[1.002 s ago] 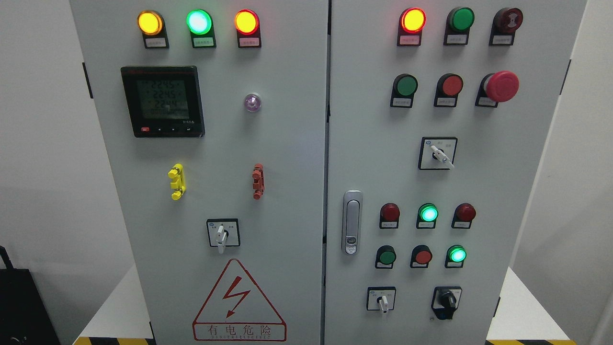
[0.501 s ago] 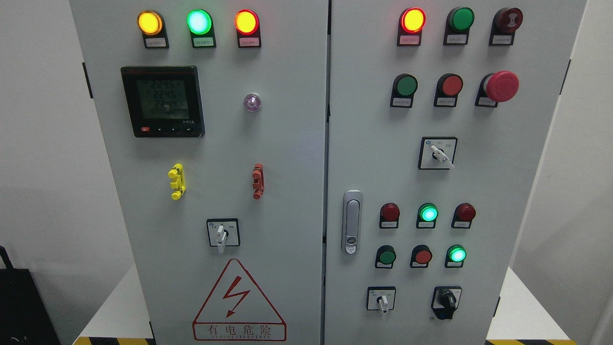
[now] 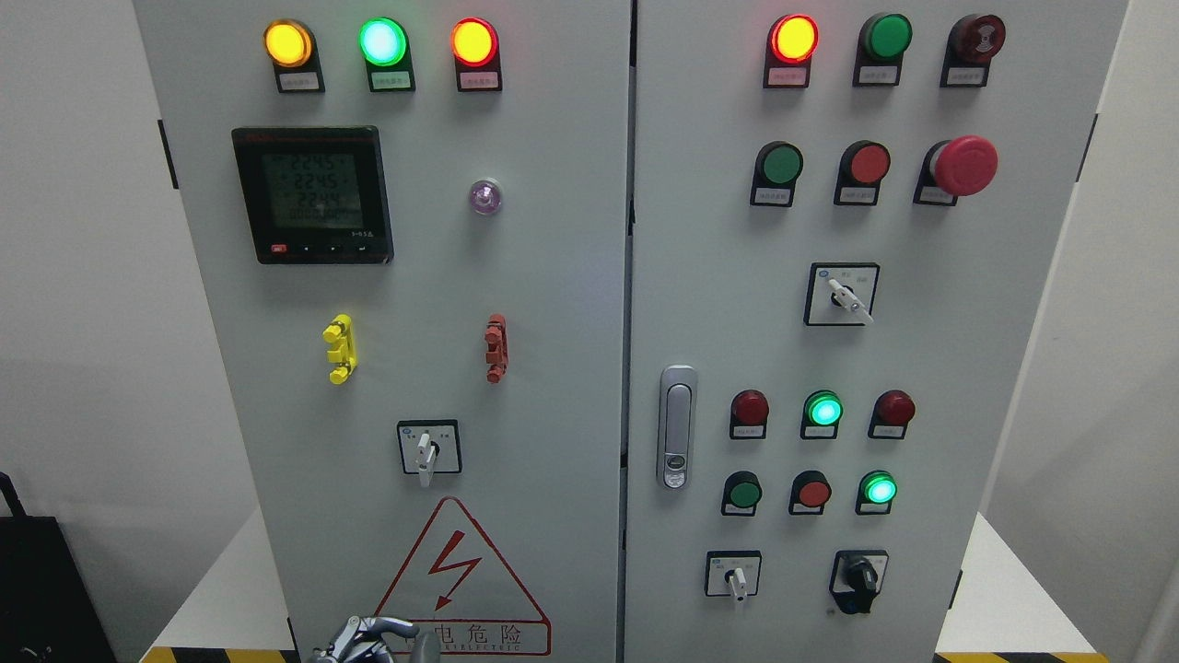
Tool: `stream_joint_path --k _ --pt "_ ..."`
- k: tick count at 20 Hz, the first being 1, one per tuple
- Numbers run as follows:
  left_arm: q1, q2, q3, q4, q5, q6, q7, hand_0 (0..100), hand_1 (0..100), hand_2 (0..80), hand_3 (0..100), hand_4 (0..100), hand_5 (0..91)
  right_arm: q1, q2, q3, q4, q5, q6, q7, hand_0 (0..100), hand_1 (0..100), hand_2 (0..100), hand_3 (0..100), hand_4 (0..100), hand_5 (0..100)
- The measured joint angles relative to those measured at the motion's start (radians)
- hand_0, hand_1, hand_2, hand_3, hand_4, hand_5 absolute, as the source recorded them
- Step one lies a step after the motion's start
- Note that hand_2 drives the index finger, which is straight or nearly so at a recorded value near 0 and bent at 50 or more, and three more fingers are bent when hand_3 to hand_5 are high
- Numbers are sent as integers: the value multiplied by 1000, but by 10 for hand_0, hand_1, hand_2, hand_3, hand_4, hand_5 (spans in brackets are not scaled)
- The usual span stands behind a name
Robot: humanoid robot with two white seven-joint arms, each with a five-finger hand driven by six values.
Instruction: Turn on light switch 1
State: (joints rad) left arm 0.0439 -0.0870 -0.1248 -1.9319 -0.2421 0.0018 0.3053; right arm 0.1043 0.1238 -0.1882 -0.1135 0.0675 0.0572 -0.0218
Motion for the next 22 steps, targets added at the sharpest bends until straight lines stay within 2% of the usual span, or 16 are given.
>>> stream_joint_path --k 5,9,16,22 --pt "-26 -7 -17 -6 41 49 19 0 369 518 1000 1000 882 0 0 0 0 0 0 0 0 0 0 0 0 0" --pt "-53 -11 -26 -10 58 104 64 0 376 516 1000 1000 882 0 0 0 0 0 0 0 0 0 0 0 0 0" --pt "-102 -17 -36 -13 63 163 120 0 454 510 1000 1000 880 0 0 0 0 0 0 0 0 0 0 0 0 0" --pt "-137 -21 -42 -14 57 198 149 0 462 509 1000 1000 880 0 0 0 0 0 0 0 0 0 0 0 0 0"
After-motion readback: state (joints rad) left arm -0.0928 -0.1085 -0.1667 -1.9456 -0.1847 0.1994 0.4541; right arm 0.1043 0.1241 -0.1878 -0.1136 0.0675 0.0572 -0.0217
